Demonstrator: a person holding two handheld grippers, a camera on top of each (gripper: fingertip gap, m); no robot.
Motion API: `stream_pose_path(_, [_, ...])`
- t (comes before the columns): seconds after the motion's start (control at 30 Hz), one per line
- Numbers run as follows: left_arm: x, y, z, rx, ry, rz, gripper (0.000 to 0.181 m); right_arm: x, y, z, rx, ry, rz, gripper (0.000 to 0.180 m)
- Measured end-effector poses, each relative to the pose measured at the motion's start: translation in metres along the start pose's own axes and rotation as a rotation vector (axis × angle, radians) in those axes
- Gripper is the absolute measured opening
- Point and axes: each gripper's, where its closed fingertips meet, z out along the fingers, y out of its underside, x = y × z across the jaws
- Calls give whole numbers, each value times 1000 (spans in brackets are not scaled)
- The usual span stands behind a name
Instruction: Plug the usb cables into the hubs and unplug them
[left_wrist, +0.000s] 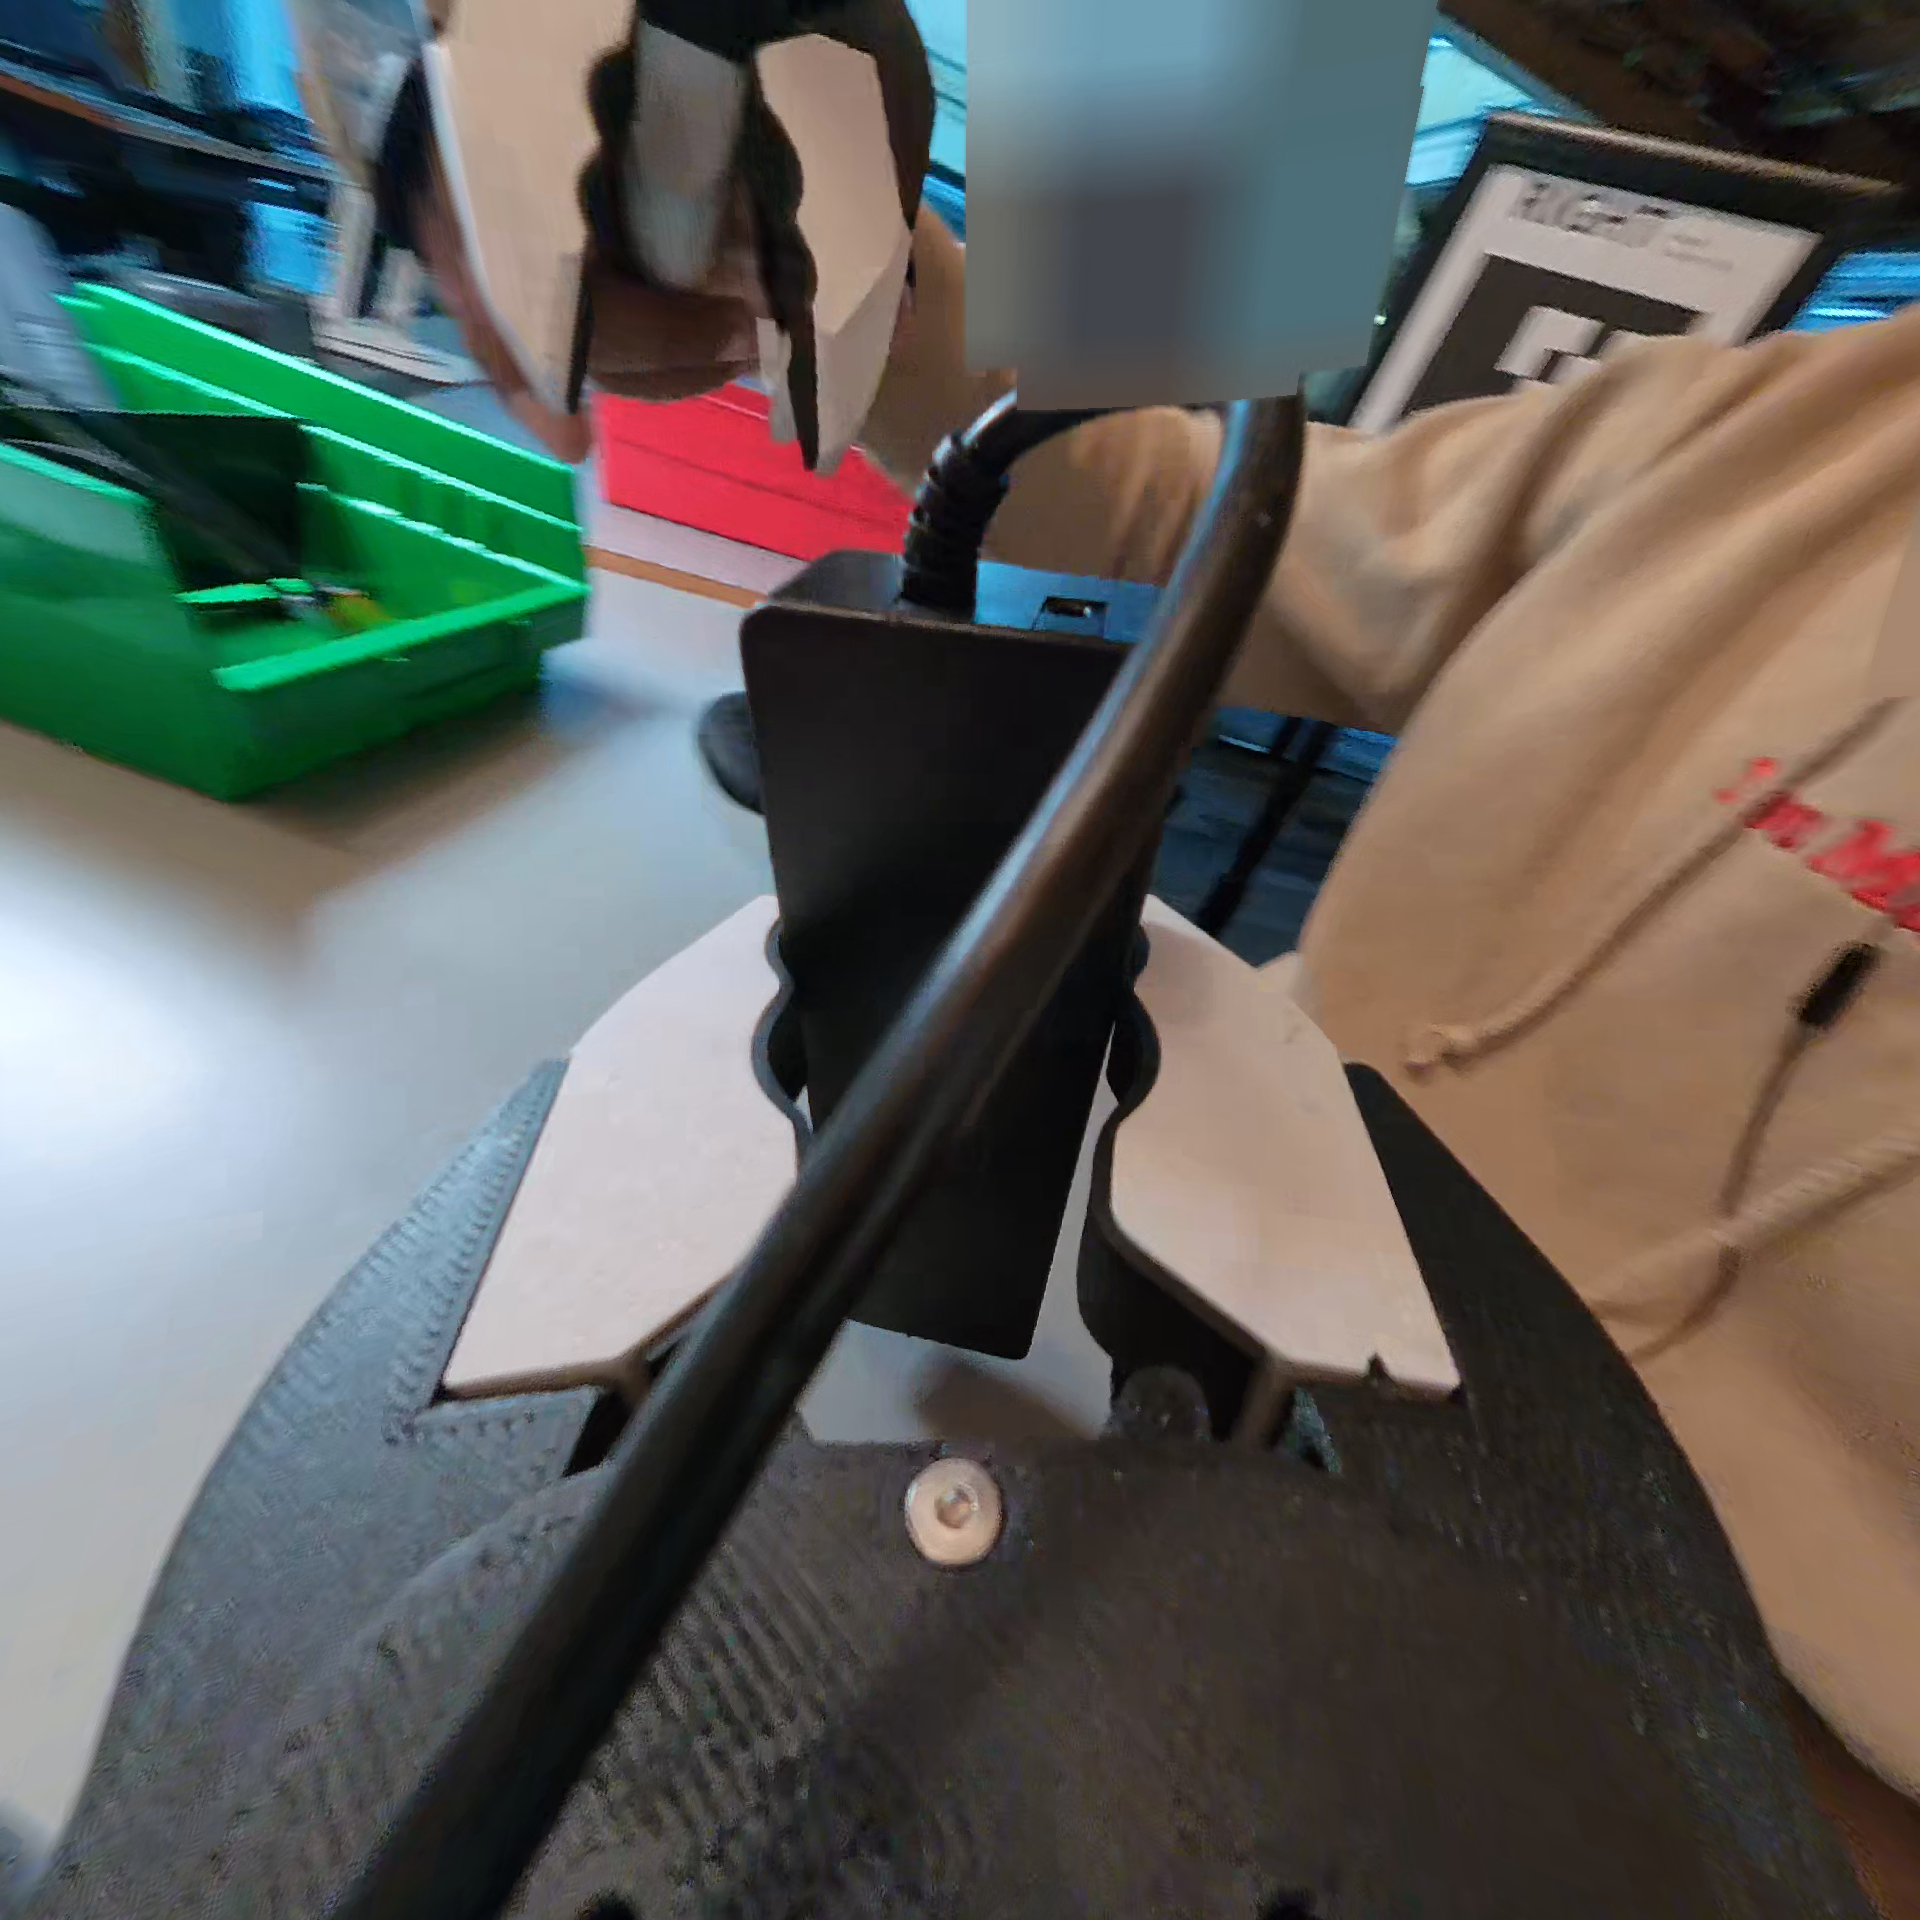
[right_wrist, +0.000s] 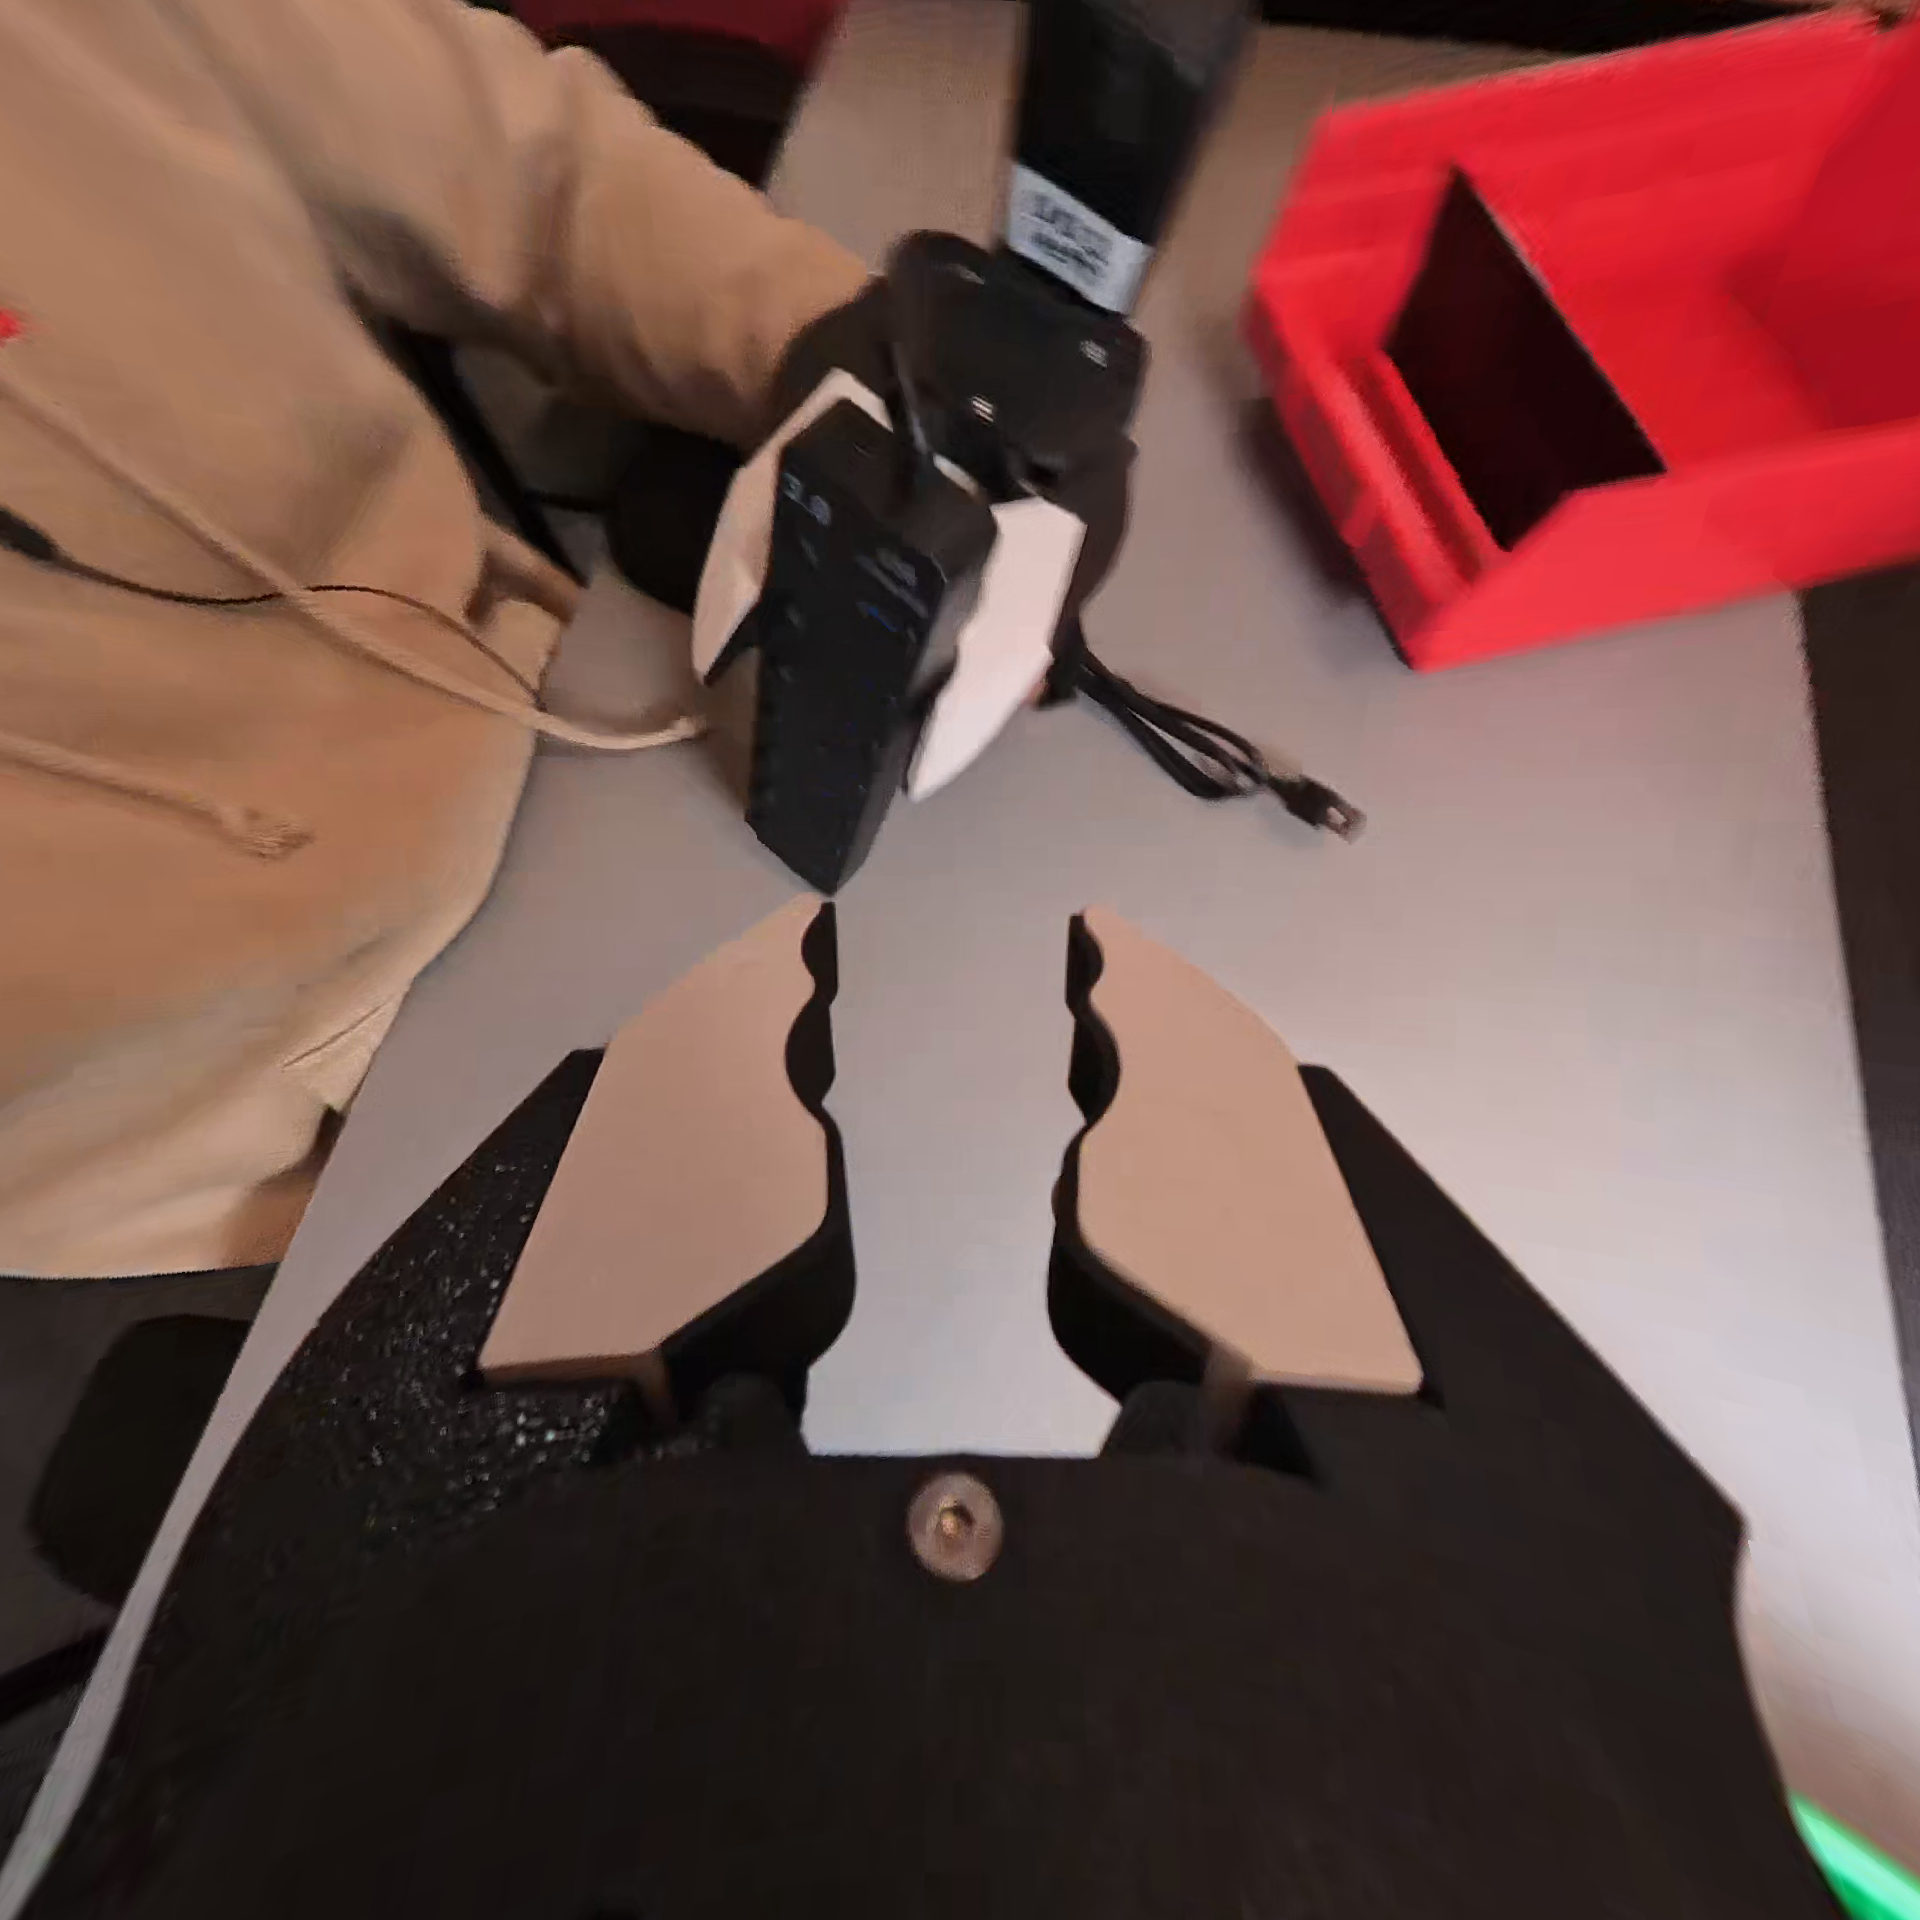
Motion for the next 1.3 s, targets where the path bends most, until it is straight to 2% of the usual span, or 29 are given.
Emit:
stream_pose_path(0.1, [29, 10, 11, -61, 158, -1, 57, -29, -11, 38, -56, -86, -106, 51])
stream_pose_path(0.2, [46, 23, 19, -135, 240, 10, 56, -57, -22, 68, -67, -200, -158, 57])
stream_pose_path(0.23, [49, 27, 21, -155, 252, 11, 57, -65, -24, 77, -70, -234, -173, 56])
stream_pose_path(0.3, [52, 30, 23, -166, 261, 19, 57, -72, -25, 88, -95, -247, -213, 32])
stream_pose_path(0.43, [40, 18, 20, -120, 138, 101, 58, -63, -31, 74, -107, -191, -237, 27])
stream_pose_path(0.53, [25, 7, 11, -91, 0, 187, 63, -48, -39, 44, -78, -92, -212, 26])
stream_pose_path(0.73, [-3, 1, 4, -71, -214, 267, 58, -11, -47, -35, -79, 209, -173, 24])
stream_pose_path(1.13, [-17, -7, -7, -7, -288, 247, 55, 77, -50, -233, 18, 914, 21, 24])
stream_pose_path(1.3, [-20, -3, -6, -15, -291, 233, 54, 116, -21, -308, 22, 1221, 89, 24])
